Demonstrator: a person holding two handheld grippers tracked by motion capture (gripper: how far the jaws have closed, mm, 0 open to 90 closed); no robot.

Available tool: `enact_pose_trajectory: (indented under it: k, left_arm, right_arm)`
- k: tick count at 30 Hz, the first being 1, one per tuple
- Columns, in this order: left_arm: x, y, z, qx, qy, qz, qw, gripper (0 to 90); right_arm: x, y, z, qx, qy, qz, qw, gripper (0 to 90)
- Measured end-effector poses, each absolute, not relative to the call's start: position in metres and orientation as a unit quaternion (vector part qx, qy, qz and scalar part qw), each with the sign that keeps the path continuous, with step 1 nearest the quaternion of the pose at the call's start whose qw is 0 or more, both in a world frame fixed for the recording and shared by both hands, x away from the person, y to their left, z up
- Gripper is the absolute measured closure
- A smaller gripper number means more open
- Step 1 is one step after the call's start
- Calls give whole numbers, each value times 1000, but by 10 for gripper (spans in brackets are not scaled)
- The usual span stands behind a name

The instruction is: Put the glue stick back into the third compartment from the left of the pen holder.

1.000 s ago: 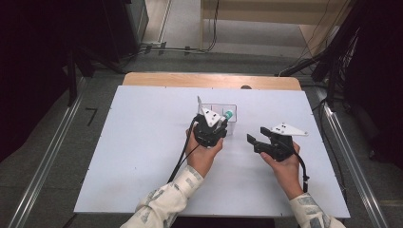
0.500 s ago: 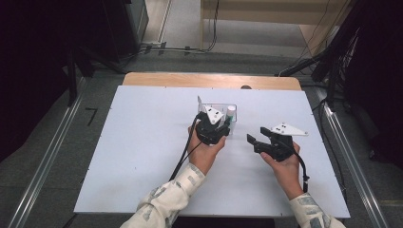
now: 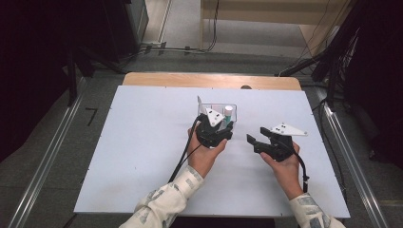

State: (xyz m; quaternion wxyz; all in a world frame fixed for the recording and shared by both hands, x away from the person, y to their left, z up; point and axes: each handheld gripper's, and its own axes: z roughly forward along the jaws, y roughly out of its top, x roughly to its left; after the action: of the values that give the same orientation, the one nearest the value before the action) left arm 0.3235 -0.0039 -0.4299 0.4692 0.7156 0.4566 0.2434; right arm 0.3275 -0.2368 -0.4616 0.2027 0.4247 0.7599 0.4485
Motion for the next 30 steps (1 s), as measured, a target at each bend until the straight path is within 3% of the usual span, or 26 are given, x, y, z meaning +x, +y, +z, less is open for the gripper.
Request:
enact_pose_trajectory:
  k: [30]
  left_arm:
    - [287,17,-433,711,453,230,485,278]
  right_arm:
    - [327,-235,-463,424,763,444,203,331]
